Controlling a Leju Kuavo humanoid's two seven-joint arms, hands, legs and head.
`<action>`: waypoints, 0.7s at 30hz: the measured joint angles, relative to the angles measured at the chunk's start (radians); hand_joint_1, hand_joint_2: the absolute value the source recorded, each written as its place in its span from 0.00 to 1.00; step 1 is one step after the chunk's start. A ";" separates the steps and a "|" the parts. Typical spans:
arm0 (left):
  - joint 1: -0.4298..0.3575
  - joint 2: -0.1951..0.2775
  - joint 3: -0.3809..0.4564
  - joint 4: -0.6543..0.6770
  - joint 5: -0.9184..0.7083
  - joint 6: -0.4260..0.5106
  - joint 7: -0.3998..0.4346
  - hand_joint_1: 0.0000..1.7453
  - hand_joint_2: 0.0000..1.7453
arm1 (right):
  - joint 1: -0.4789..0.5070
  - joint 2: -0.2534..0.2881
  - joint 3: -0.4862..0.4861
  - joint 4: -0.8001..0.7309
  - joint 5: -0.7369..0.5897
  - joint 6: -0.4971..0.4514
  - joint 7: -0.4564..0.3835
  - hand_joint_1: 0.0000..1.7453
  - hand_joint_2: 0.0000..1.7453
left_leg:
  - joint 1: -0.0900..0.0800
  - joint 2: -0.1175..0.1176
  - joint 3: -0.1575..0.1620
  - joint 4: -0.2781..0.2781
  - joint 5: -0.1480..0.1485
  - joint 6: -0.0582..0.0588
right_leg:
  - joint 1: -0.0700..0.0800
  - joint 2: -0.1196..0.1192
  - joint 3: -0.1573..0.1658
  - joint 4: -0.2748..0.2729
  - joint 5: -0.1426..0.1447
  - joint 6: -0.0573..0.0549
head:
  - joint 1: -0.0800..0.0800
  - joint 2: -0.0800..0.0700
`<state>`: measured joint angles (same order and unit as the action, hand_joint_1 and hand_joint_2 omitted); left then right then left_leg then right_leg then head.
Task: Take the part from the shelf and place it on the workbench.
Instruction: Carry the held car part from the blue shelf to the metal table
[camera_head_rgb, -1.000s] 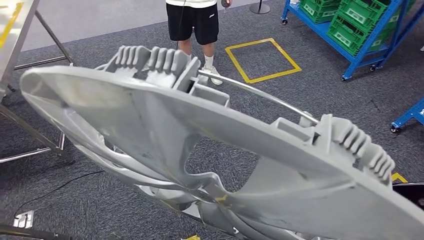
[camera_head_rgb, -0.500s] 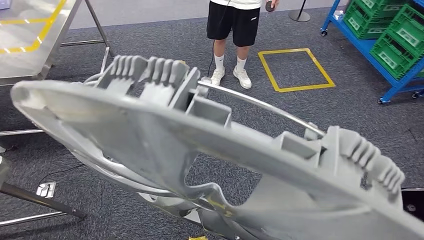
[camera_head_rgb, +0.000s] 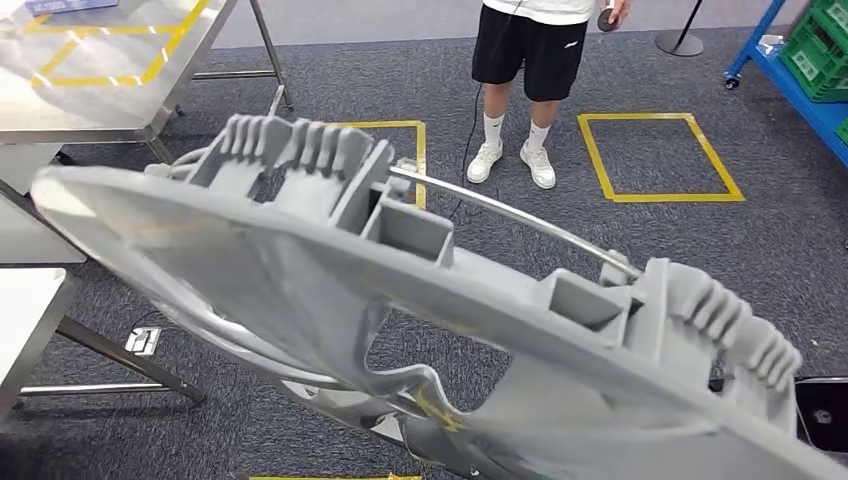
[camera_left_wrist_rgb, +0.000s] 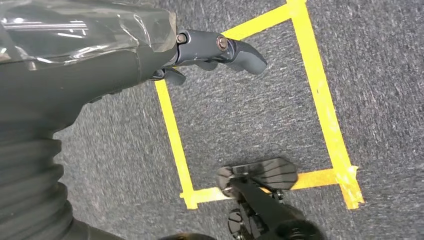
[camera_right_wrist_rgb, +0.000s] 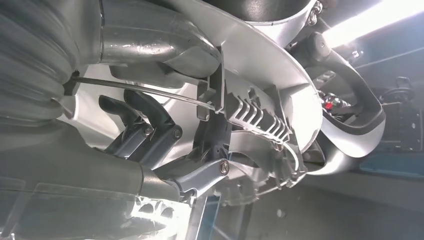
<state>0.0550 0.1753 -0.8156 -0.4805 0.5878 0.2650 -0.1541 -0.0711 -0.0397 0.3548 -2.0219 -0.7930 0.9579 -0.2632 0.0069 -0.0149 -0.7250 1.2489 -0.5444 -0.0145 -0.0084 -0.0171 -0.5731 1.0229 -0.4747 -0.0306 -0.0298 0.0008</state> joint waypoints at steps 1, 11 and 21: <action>0.001 0.000 -0.001 0.000 0.000 0.000 0.000 0.00 1.00 | 0.000 0.000 0.000 0.000 0.000 0.000 0.000 1.00 1.00 | 0.000 0.005 -0.024 0.045 -0.011 0.001 | 0.004 -0.012 0.000 0.000 -0.001 -0.002 | 0.000 0.000; -0.001 0.016 -0.016 -0.002 0.002 -0.009 -0.001 0.00 1.00 | -0.001 -0.003 0.000 -0.003 0.020 -0.007 -0.027 1.00 1.00 | -0.027 0.056 0.126 -0.242 0.103 0.054 | 0.022 -0.090 0.011 0.006 -0.024 0.008 | 0.001 0.000; -0.021 0.008 -0.044 -0.003 0.010 -0.017 0.000 0.00 1.00 | 0.025 -0.024 -0.015 -0.007 0.036 0.005 -0.053 1.00 1.00 | 0.000 -0.081 0.138 -0.241 0.108 0.038 | -0.023 0.052 -0.036 0.061 -0.014 0.069 | 0.008 0.000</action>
<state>0.0341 0.1837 -0.8593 -0.4838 0.5975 0.2483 -0.1539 -0.0465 -0.0641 0.3396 -2.0289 -0.7568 0.9628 -0.3161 0.0069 -0.0955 -0.5871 1.0074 -0.4363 0.0239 -0.0316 0.0350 -0.6096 1.0838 -0.4888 0.0386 -0.0218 0.0008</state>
